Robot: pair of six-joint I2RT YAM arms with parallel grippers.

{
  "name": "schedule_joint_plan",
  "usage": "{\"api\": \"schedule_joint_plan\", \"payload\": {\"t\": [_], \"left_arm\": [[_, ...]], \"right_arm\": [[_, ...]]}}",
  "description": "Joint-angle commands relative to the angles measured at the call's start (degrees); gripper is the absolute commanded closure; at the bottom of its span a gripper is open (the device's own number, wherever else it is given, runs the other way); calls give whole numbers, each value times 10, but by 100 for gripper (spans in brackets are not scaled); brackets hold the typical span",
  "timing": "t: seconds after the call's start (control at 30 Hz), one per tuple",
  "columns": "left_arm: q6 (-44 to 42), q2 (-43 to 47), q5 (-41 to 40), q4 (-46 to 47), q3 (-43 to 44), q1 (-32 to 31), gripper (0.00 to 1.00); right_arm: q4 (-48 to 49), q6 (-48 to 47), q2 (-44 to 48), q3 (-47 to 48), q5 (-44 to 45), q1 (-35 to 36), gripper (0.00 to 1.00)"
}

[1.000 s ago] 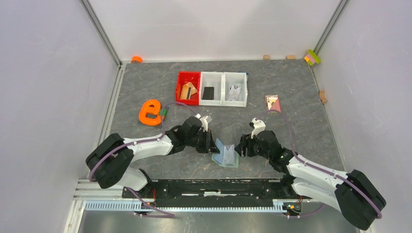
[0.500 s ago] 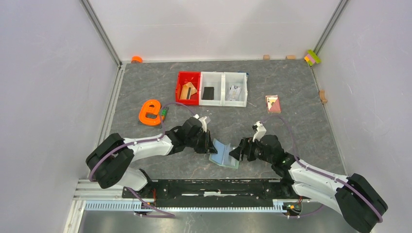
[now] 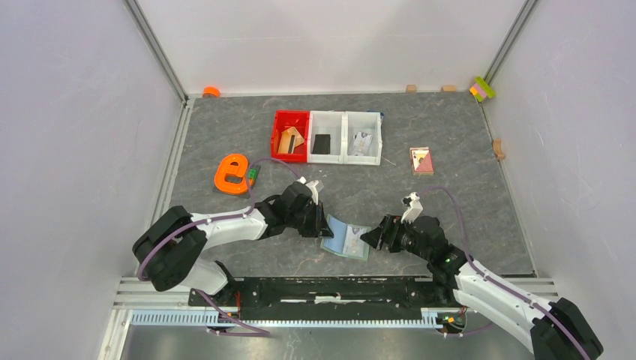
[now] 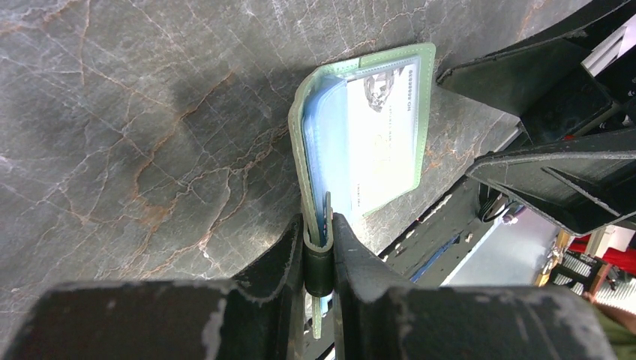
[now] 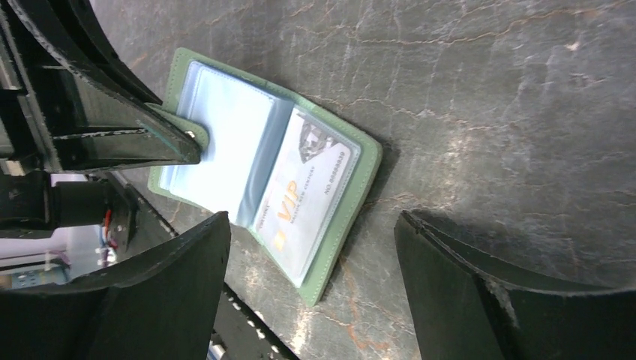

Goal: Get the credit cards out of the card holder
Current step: Remove the credit card from the card holder.

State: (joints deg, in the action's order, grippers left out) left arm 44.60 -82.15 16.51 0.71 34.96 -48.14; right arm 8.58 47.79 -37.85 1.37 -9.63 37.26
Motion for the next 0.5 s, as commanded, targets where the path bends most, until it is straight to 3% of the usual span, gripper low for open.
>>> {"api": "schedule_joint_plan", "payload": {"t": [0.0, 0.2, 0.47], "left_arm": [[-26, 9, -7, -4, -1, -2, 98], [-28, -1, 1, -4, 3, -2, 98], [-48, -42, -21, -4, -1, -2, 98]], "right_arm": [[46, 38, -28, -64, -50, -3, 14], [136, 66, -107, -71, -97, -3, 19], [284, 127, -181, -90, -163, -3, 37]]}}
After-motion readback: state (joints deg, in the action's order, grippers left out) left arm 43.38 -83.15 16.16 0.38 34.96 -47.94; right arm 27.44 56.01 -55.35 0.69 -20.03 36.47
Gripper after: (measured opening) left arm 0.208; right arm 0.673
